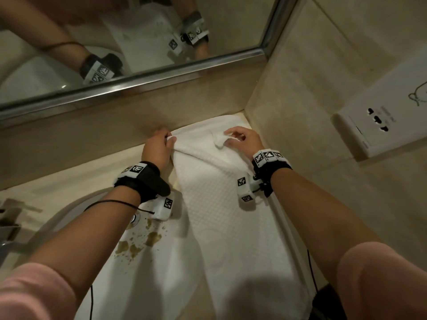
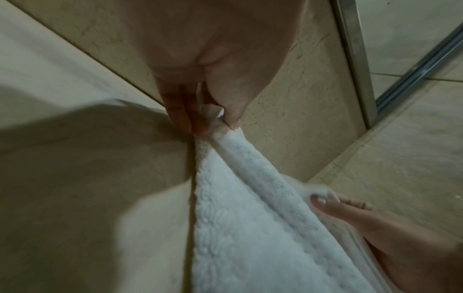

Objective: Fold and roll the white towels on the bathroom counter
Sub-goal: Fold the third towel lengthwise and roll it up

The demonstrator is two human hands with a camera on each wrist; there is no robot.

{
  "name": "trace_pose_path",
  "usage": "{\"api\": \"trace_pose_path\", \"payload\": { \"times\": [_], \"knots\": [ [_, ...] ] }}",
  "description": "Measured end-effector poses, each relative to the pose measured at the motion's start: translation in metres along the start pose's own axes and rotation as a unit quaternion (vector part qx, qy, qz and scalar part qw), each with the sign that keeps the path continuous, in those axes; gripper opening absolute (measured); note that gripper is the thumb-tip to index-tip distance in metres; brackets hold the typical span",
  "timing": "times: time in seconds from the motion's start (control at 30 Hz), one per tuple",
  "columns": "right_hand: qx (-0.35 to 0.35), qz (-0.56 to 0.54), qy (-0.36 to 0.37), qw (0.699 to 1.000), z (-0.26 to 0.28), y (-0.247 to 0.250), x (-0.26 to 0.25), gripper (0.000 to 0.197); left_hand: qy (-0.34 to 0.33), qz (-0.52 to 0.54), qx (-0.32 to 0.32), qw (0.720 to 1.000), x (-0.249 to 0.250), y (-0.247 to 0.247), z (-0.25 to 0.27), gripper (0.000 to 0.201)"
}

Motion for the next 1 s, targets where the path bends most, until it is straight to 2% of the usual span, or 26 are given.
{"api": "trace_pose_path", "payload": {
  "times": [0.03,0.1,0.17,0.3,0.43,0.57,0.7,0.77,0.8,0.9,1.0],
  "knots": [
    [0.01,0.001,0.0,1.0,-0.002,-0.002,-0.002,0.008,-0.001,-0.002,0.005,1.0,0.001,0.0,0.0,0.017],
    [0.071,0.004,-0.023,0.997,-0.011,-0.007,-0.001,0.029,-0.003,-0.008,0.019,1.0,0.004,0.0,0.001,0.017],
    [0.129,-0.019,-0.068,0.989,-0.02,-0.009,-0.003,0.032,-0.015,-0.013,0.037,0.999,0.009,0.001,0.001,0.017],
    [0.129,0.02,-0.144,0.981,-0.035,-0.011,-0.005,0.024,-0.043,-0.008,0.063,0.997,0.018,-0.001,0.001,0.017],
    [0.154,0.039,-0.182,0.97,-0.046,-0.011,-0.001,0.039,-0.072,-0.056,0.034,0.995,0.012,-0.004,0.002,0.021],
    [0.169,0.027,-0.174,0.97,-0.05,-0.015,-0.004,0.038,-0.092,-0.084,0.035,0.992,0.008,-0.002,0.005,0.025],
    [0.187,0.039,-0.163,0.968,-0.053,-0.018,-0.004,0.038,-0.1,-0.132,0.029,0.986,0.014,-0.001,0.006,0.022],
    [0.191,0.057,-0.163,0.966,-0.052,-0.019,-0.008,0.025,-0.104,-0.152,0.03,0.983,0.019,-0.002,0.008,0.022],
    [0.185,0.08,-0.161,0.966,-0.05,-0.02,-0.013,0.018,-0.097,-0.136,0.028,0.986,0.02,-0.002,0.009,0.022],
    [0.176,0.185,-0.138,0.957,-0.046,-0.02,-0.025,0.045,-0.079,-0.034,0.03,0.996,0.018,-0.002,0.01,0.019],
    [0.168,0.261,-0.109,0.944,-0.045,-0.021,-0.029,0.049,-0.039,0.042,0.035,0.998,0.016,-0.001,0.008,0.02]
  ]
}}
Point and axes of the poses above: each hand's wrist, its own z-axis away from the middle knuckle, its own y-axis out of the back of the hand, x = y × z, the point moved 1 cm from there along -z, towards the middle knuckle, and after that the axes turned 11 degrees about x, right-handed, at the moved point
